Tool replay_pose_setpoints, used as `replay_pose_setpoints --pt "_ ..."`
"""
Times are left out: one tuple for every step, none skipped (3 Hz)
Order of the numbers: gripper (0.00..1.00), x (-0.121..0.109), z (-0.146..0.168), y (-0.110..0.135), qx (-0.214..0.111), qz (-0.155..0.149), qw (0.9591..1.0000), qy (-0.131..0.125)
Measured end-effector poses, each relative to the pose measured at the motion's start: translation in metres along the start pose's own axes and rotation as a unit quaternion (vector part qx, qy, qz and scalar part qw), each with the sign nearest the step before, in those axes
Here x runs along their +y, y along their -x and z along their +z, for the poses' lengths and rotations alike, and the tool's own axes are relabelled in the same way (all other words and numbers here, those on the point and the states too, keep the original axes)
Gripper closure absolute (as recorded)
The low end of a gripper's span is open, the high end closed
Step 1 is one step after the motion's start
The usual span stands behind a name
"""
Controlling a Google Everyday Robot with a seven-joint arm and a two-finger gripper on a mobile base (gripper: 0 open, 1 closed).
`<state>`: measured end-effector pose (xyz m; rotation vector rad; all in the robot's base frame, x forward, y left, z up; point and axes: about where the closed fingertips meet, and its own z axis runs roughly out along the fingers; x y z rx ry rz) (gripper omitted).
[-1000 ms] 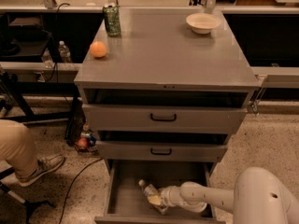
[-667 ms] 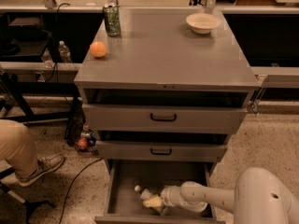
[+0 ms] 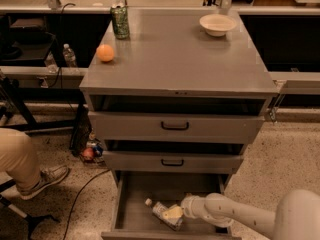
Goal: Place blue plastic bottle into bottom drawer
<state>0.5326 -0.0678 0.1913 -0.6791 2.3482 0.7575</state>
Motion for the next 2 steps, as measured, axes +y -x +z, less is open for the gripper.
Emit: replay_pose_setpoints --pt "0.0 -0.023 -0.055 0.014 -0.04 0.012 0.9988 -0.026" --pt "0.0 -0.047 -0.107 0.014 -0.068 0.036 0.9945 -0.071"
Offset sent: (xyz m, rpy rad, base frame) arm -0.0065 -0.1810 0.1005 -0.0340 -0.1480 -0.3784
